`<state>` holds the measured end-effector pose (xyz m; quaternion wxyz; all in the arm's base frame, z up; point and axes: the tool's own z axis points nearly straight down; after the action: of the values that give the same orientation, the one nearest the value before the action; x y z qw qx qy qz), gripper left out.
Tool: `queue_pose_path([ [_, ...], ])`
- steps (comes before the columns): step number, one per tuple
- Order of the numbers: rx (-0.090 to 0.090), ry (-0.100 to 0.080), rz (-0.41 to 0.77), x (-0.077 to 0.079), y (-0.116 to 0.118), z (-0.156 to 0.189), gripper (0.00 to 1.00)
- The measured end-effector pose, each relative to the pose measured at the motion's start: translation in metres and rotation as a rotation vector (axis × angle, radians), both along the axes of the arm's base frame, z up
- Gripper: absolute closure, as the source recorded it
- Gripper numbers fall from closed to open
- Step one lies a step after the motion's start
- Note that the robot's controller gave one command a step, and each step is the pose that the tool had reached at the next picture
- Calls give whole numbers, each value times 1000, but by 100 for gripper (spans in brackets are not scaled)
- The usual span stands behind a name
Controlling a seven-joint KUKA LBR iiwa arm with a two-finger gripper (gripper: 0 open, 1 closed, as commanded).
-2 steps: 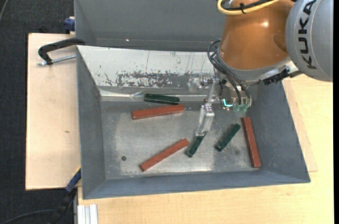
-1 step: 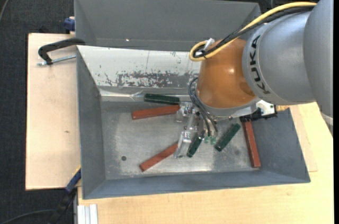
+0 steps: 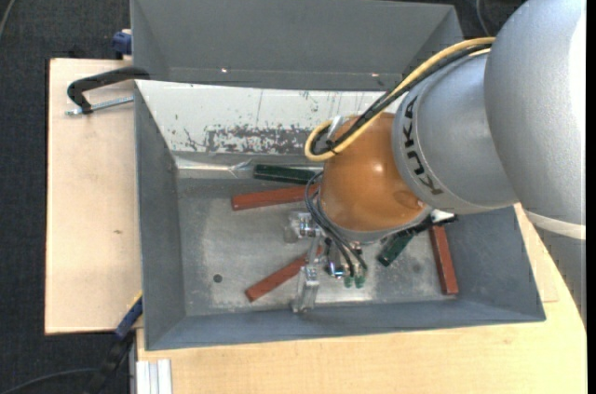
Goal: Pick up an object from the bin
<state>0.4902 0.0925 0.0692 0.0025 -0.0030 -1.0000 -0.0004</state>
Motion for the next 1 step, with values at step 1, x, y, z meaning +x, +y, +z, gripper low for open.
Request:
queue_pose_path([
  [1, 0, -4, -2, 1, -1, 1, 100],
])
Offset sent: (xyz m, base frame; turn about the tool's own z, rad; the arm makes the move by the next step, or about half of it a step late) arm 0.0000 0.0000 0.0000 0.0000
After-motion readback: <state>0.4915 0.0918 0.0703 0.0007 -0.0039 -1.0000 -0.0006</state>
